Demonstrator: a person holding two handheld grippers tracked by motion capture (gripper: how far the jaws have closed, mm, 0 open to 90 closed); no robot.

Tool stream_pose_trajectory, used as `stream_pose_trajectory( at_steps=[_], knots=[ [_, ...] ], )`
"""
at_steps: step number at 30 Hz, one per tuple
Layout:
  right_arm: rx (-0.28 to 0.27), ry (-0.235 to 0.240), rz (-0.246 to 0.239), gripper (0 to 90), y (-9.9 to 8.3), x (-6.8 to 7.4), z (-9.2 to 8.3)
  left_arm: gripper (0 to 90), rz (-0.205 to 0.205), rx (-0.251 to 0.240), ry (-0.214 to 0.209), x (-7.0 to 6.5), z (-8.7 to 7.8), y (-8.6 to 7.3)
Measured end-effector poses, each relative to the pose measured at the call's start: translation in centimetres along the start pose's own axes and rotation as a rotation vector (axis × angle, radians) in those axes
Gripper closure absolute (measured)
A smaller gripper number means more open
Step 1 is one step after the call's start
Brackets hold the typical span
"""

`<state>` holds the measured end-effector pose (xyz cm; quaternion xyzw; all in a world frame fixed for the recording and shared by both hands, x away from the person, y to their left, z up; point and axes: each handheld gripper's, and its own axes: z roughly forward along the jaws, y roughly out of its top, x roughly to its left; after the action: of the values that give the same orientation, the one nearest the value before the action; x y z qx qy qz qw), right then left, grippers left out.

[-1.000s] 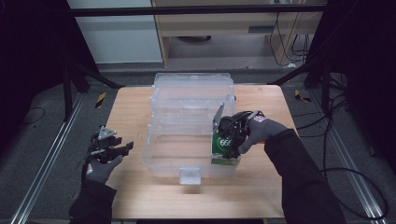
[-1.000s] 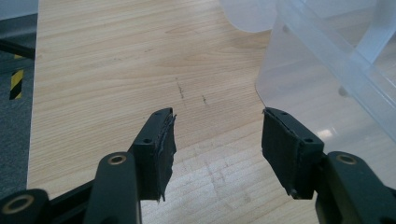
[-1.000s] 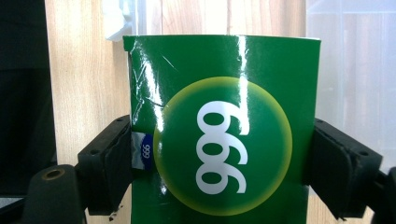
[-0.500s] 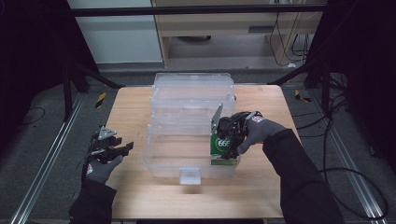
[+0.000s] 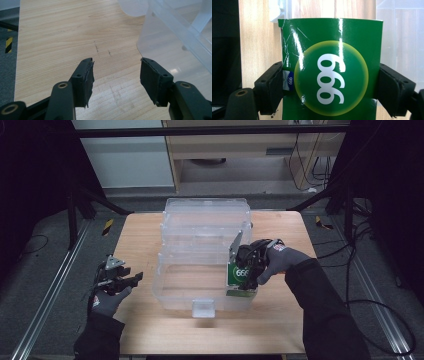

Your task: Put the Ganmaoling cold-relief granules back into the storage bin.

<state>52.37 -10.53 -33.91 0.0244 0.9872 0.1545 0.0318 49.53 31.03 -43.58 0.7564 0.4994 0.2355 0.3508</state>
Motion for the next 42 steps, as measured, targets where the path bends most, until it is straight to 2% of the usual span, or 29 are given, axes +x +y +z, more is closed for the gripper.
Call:
stream_pose_trajectory(
  at_steps=[7, 10, 15, 21, 30, 42],
  knots=[
    [-0.016, 0.022, -0.01, 18.9, 0.1, -0.3, 0.1, 43.4, 0.004, 0.007, -0.001, -0.1, 0.2, 0.0],
    [-0.034, 0.01, -0.049, 19.0, 0.0, -0.3, 0.2, 43.4, 0.004, 0.005, 0.0, 0.0, 0.2, -0.1],
    [-0.001, 0.027, -0.061, 19.1, 0.2, -0.2, 0.8, 43.4, 0.002, 0.005, -0.001, 0.0, 0.2, -0.1],
    [0.001, 0.038, -0.075, 18.8, 0.0, -0.3, 1.6, 43.4, 0.002, 0.008, -0.001, 0.1, 0.2, -0.1],
    [0.005, 0.029, -0.067, 17.9, -0.2, -0.3, 2.5, 43.4, 0.002, 0.011, -0.001, 0.0, 0.3, -0.1],
    [0.009, 0.019, -0.024, 17.2, -0.5, -0.2, 3.5, 43.4, 0.002, 0.012, -0.002, 0.0, 0.3, -0.2]
  ],
)
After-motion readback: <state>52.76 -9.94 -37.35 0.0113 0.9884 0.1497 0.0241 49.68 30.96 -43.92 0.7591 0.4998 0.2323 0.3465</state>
